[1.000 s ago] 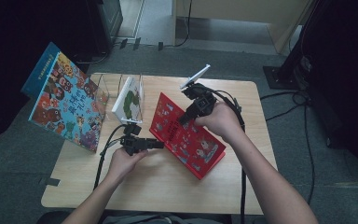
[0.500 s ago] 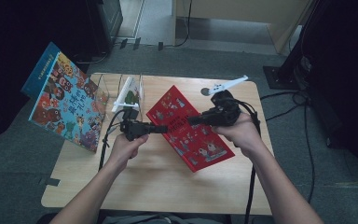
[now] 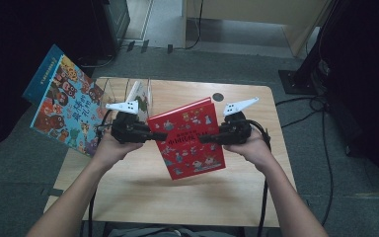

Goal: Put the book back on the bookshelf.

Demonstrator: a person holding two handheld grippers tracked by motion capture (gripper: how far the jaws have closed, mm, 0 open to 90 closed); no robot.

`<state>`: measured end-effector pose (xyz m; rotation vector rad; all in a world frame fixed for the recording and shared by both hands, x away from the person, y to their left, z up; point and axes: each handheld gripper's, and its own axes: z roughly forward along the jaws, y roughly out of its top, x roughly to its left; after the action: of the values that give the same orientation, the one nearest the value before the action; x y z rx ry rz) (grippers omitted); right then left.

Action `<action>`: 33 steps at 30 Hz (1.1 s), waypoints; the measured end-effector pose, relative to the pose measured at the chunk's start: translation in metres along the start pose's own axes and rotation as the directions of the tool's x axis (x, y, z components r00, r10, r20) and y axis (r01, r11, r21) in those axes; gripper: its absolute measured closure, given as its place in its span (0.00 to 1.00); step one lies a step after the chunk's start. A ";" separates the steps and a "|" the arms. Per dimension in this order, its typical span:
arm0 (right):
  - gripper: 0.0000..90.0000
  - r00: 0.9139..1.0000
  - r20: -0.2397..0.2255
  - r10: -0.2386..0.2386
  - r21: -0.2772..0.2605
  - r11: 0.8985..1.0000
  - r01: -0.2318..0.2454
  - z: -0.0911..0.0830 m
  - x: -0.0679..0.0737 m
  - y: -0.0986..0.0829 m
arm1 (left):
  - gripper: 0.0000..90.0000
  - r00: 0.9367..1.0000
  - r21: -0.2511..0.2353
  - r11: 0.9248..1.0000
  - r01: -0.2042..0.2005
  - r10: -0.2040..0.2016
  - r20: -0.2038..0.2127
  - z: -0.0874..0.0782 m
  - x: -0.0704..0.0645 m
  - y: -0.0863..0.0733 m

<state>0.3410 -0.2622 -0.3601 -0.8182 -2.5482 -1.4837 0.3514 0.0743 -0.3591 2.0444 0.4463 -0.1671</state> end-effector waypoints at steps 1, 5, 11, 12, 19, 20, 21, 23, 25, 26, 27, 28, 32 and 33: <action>0.73 1.000 0.013 -0.005 0.016 1.000 0.005 0.003 -0.001 0.001 | 0.87 1.000 0.017 1.000 -0.011 0.011 -0.009 0.000 0.000 -0.001; 0.72 0.999 0.033 -0.033 0.049 0.998 0.031 0.011 0.000 0.002 | 0.87 0.999 0.041 0.998 -0.040 0.042 -0.032 -0.003 0.000 -0.002; 0.69 0.996 0.075 -0.051 0.062 0.997 0.047 0.009 -0.004 0.006 | 0.88 0.991 0.076 0.993 -0.085 0.092 -0.092 -0.006 -0.007 0.004; 0.69 0.995 0.085 -0.052 0.061 0.997 0.047 0.008 -0.003 0.006 | 0.88 0.991 0.076 0.993 -0.089 0.095 -0.090 -0.006 -0.008 0.006; 0.72 0.987 0.159 -0.027 0.053 0.998 0.019 -0.002 -0.005 0.004 | 0.90 0.990 0.138 0.987 -0.078 0.093 -0.107 -0.011 -0.008 0.009; 0.73 0.988 0.154 -0.028 0.034 0.999 0.023 -0.002 -0.006 0.002 | 0.90 0.990 0.141 0.987 -0.070 0.086 -0.108 -0.011 -0.008 0.010; 0.75 0.988 0.153 -0.024 0.022 1.000 0.021 -0.001 -0.008 0.001 | 0.90 0.991 0.149 0.987 -0.066 0.082 -0.107 -0.012 -0.007 0.011; 0.76 0.988 0.154 -0.017 0.016 1.000 0.015 0.000 -0.010 0.002 | 0.90 0.990 0.170 0.983 -0.062 0.083 -0.118 -0.013 -0.007 0.013; 0.75 0.988 0.152 -0.022 0.015 1.000 0.020 0.002 -0.009 0.003 | 0.89 0.990 0.207 0.977 -0.053 0.079 -0.118 -0.014 -0.008 0.015; 0.74 0.989 0.144 -0.021 0.012 1.000 0.019 0.003 -0.008 0.003 | 0.89 0.989 0.221 0.974 -0.053 0.082 -0.121 -0.014 -0.008 0.016; 0.74 0.990 0.141 -0.023 0.011 1.000 0.021 0.004 -0.008 0.003 | 0.88 0.988 0.238 0.970 -0.048 0.081 -0.132 -0.014 -0.010 0.017; 0.74 0.990 0.138 -0.024 0.011 1.000 0.022 0.005 -0.008 0.003 | 0.88 0.988 0.255 0.966 -0.040 0.077 -0.136 -0.014 -0.010 0.018; 0.73 0.992 0.126 -0.026 -0.007 1.000 0.028 0.008 -0.009 0.002 | 0.85 0.986 0.284 0.959 -0.025 0.071 -0.153 -0.013 -0.016 0.027; 0.73 0.993 0.116 -0.022 -0.014 1.000 0.023 0.009 -0.009 0.001 | 0.85 0.987 0.300 0.954 -0.020 0.067 -0.147 -0.013 -0.016 0.029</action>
<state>0.3510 -0.2575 -0.3671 -0.9063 -2.6399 -1.5068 0.3466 0.0686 -0.3242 2.3736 0.4955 -0.0487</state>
